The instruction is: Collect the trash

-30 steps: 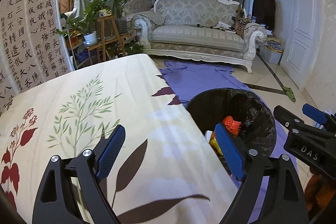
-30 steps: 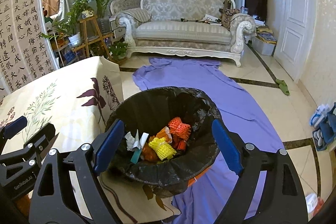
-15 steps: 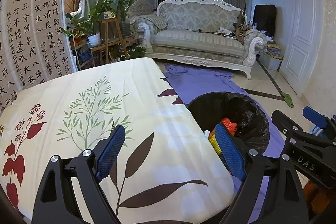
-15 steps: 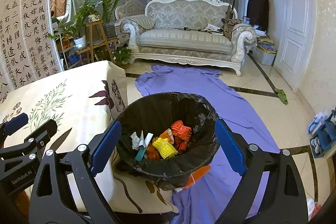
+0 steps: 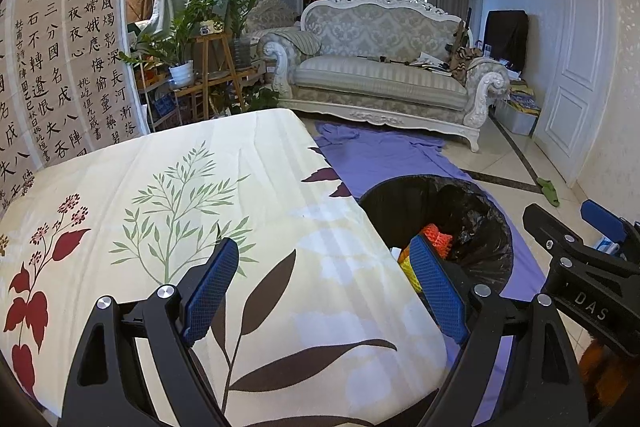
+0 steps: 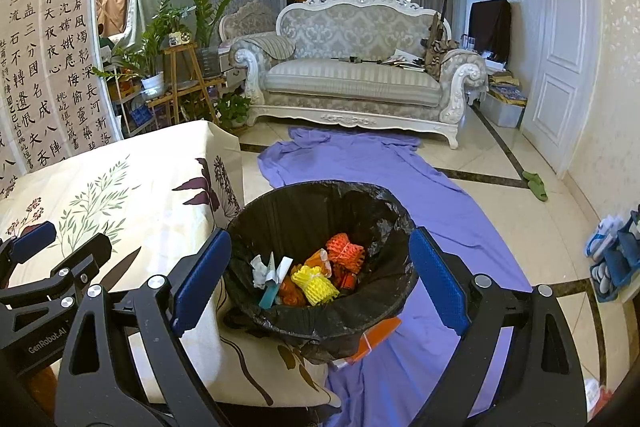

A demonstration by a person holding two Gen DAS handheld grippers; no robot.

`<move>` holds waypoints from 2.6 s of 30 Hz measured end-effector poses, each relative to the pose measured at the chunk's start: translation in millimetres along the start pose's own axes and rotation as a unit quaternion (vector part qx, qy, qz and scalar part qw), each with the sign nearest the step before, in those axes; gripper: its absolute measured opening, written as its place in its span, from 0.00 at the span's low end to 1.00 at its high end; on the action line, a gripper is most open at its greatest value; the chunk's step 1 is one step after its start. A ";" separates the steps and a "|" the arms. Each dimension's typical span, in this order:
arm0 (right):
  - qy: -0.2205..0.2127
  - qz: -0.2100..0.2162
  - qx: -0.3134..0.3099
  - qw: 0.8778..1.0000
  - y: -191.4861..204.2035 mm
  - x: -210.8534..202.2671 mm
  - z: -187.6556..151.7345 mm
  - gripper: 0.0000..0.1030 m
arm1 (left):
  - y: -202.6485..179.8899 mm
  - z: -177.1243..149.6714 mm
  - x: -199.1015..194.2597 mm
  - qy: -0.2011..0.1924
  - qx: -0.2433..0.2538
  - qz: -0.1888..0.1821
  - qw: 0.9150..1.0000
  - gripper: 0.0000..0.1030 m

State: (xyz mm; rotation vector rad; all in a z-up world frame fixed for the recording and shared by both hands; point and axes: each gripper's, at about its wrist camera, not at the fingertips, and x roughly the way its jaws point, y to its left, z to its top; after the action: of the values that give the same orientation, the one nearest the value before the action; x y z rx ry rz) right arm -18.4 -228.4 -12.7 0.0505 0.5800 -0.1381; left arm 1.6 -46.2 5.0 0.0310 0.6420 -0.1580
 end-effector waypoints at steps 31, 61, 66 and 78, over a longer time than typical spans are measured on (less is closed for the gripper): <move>-0.001 0.000 0.000 1.000 0.5 0.2 -1.7 0.86 | 1.5 0.4 -1.1 -0.001 0.001 0.000 1.000 0.82; -0.001 0.000 0.000 1.000 0.1 0.7 -3.0 0.86 | -3.1 2.7 -3.5 -0.021 0.011 -0.002 1.000 0.82; -0.001 -0.001 0.000 1.000 0.1 0.7 -3.0 0.86 | -6.7 1.0 -1.7 -0.016 0.017 -0.012 1.000 0.82; 0.001 0.000 0.000 1.000 -0.4 0.4 0.0 0.86 | -10.5 -0.4 -2.1 -0.023 0.022 -0.012 0.999 0.82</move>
State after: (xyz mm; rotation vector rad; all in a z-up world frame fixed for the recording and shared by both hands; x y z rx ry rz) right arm -18.2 -228.8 -13.0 0.0498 0.5815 -0.1385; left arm -1.9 -56.2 6.2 0.0625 0.5923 -0.1955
